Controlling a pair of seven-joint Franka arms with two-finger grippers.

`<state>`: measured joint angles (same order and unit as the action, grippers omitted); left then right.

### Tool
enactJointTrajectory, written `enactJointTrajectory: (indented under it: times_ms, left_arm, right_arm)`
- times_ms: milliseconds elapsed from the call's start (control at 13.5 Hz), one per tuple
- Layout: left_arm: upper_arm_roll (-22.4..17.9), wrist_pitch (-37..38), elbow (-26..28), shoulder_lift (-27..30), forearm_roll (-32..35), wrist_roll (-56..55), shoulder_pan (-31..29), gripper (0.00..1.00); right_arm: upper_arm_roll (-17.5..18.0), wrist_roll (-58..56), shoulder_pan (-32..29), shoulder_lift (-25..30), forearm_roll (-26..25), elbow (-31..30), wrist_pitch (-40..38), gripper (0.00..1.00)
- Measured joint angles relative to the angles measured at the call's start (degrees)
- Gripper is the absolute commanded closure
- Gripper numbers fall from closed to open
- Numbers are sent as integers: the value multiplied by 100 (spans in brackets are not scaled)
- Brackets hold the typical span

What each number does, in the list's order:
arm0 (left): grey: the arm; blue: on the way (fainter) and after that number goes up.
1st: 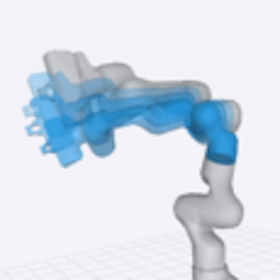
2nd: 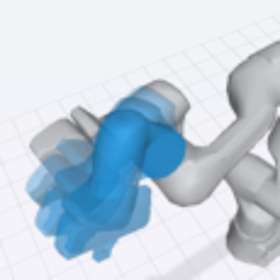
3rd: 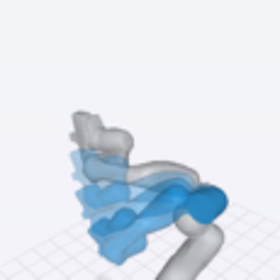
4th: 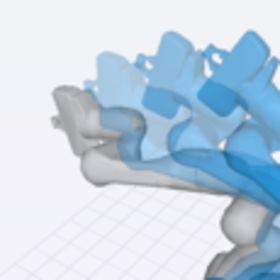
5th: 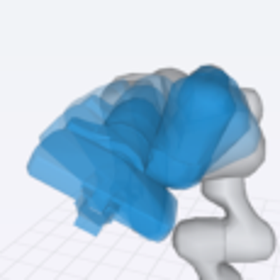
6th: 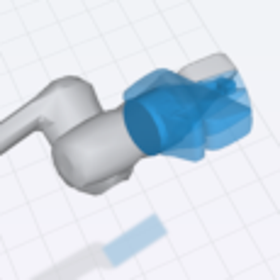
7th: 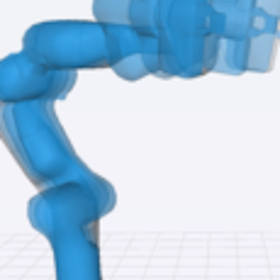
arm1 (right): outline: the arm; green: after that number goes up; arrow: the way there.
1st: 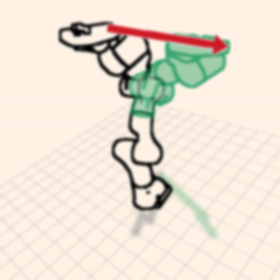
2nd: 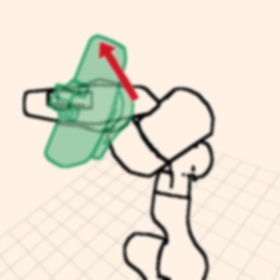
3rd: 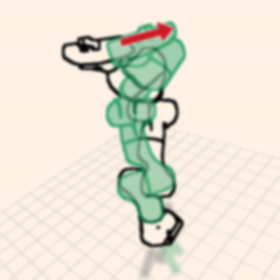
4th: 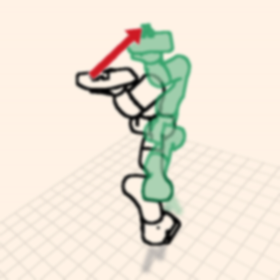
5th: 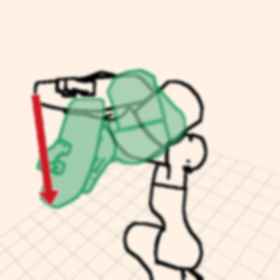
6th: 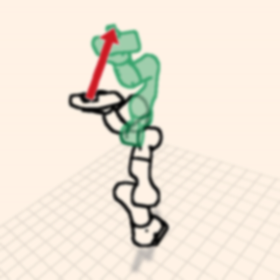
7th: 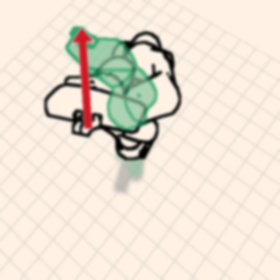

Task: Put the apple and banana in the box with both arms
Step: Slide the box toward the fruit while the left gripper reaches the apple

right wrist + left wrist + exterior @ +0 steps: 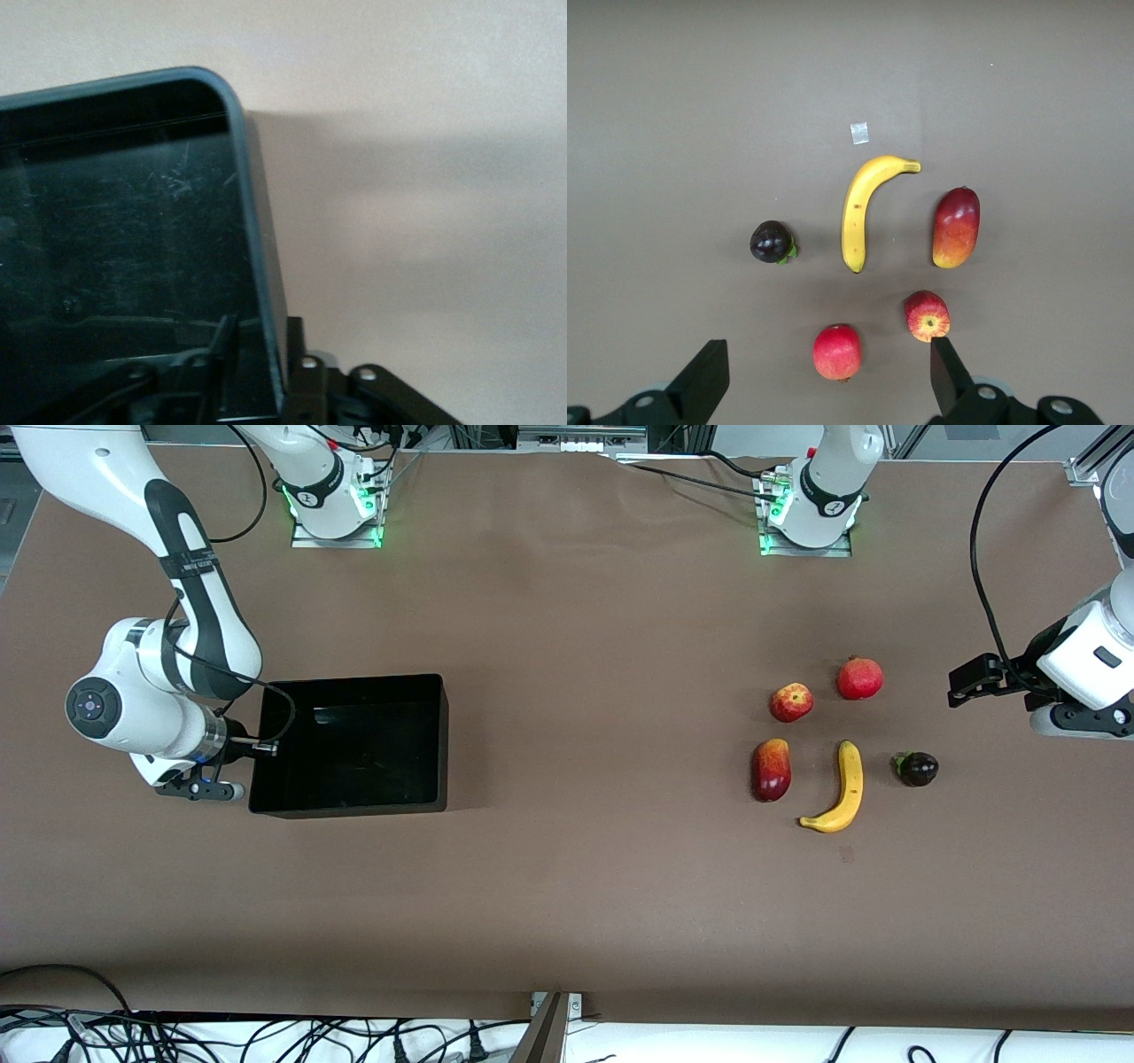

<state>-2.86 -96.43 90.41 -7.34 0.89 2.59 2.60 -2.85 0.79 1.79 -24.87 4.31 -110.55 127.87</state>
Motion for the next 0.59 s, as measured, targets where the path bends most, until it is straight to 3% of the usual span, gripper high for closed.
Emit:
enactJointTrajectory:
  times_ms: [297, 594]
  left_arm:
    - [0, 8, 0, 0, 0, 0, 0, 0]
    - [1, 44, 0, 0, 0, 0, 3, 0]
  right_arm:
    - [365, -78, 107, 68, 40, 777, -674, 100]
    - [479, 408, 1062, 54, 95, 1413, -1028, 100]
